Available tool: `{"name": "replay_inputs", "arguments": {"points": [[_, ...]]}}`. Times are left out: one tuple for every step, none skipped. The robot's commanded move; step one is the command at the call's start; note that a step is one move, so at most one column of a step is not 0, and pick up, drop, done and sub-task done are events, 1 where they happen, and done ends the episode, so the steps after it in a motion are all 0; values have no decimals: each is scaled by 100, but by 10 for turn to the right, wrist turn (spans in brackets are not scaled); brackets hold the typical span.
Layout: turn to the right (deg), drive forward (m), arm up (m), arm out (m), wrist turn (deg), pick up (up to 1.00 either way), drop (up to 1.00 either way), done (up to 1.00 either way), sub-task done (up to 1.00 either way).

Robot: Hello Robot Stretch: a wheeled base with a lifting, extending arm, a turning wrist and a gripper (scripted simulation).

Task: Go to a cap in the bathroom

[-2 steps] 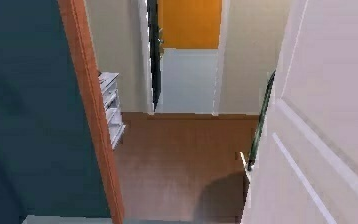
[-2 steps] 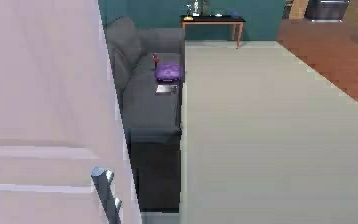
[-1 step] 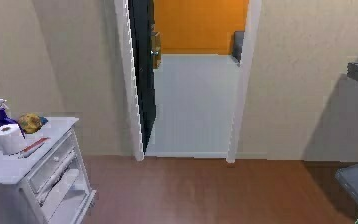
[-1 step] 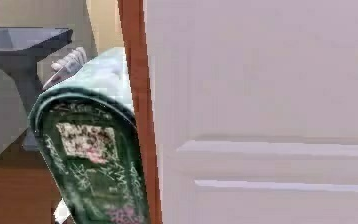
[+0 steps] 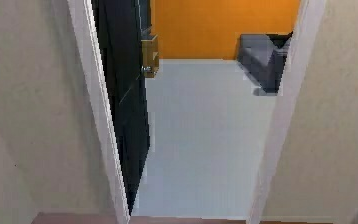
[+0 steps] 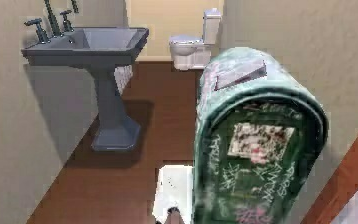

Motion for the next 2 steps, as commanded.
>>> {"name": "replay_inputs", "arguments": {"points": [[-450, 0, 0, 0, 0, 0, 0, 0, 0], [-180, 0, 0, 0, 0, 0, 0, 0, 0]]}}
